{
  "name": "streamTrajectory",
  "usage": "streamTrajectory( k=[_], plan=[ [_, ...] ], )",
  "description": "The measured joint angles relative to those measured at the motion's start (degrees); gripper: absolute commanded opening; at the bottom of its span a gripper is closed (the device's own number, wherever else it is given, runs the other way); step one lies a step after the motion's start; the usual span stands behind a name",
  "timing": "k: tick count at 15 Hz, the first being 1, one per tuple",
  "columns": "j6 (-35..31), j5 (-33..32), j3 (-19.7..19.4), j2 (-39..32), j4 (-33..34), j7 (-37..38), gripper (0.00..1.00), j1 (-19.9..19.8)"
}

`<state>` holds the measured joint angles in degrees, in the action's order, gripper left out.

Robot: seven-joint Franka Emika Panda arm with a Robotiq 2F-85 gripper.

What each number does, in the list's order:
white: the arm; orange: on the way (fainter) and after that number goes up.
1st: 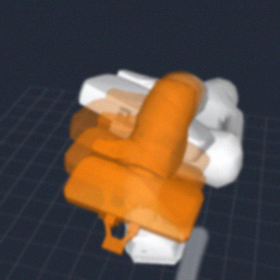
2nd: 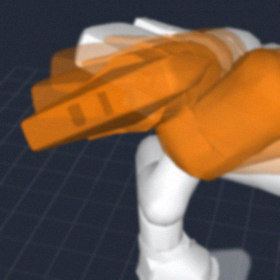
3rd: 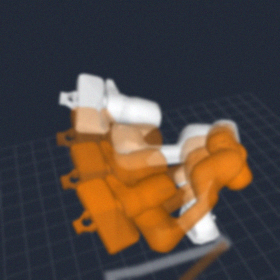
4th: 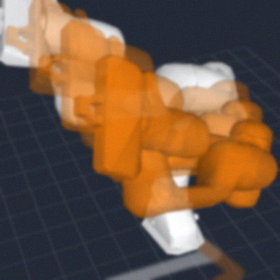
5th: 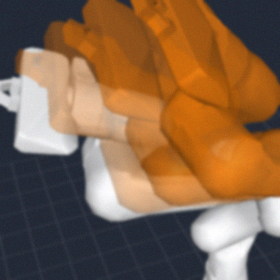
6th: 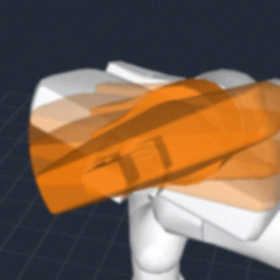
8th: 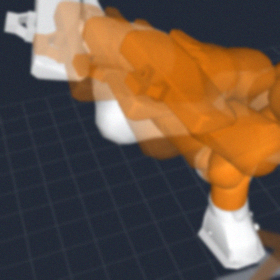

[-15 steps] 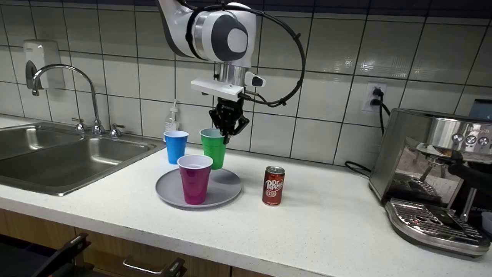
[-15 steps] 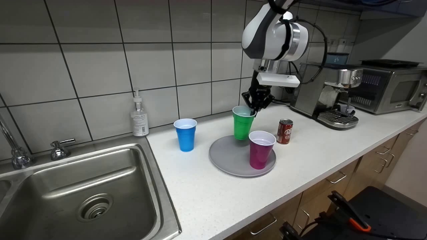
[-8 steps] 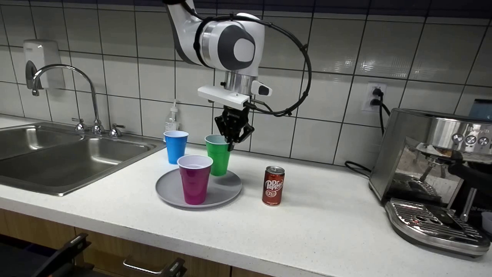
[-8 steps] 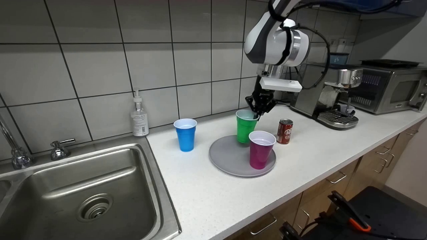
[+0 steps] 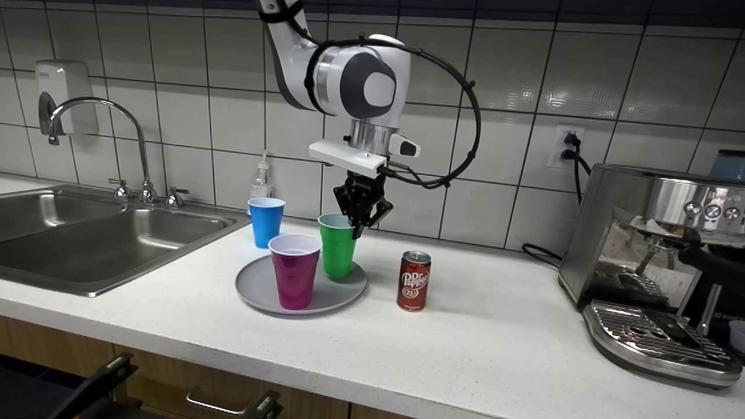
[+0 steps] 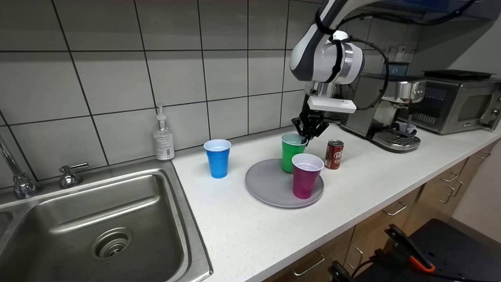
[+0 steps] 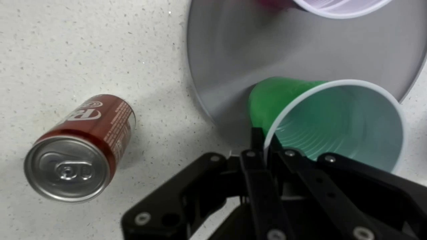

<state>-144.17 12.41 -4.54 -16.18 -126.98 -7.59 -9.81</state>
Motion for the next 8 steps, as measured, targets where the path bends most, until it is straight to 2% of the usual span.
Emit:
streamTrajectory(
  k=[3, 4, 5, 8],
  plan=[
    [0.0, 0.0, 0.0, -1.2, 0.5, 0.0, 0.01, -0.1],
    [0.0, 0.0, 0.0, -1.5, 0.6, 0.0, 0.1, -0.1],
    [0.0, 0.0, 0.0, -1.8, 0.7, 0.0, 0.31, -0.1],
    [0.0, -0.1, 0.0, -2.0, 0.9, 0.0, 0.5, -0.1]
  ],
)
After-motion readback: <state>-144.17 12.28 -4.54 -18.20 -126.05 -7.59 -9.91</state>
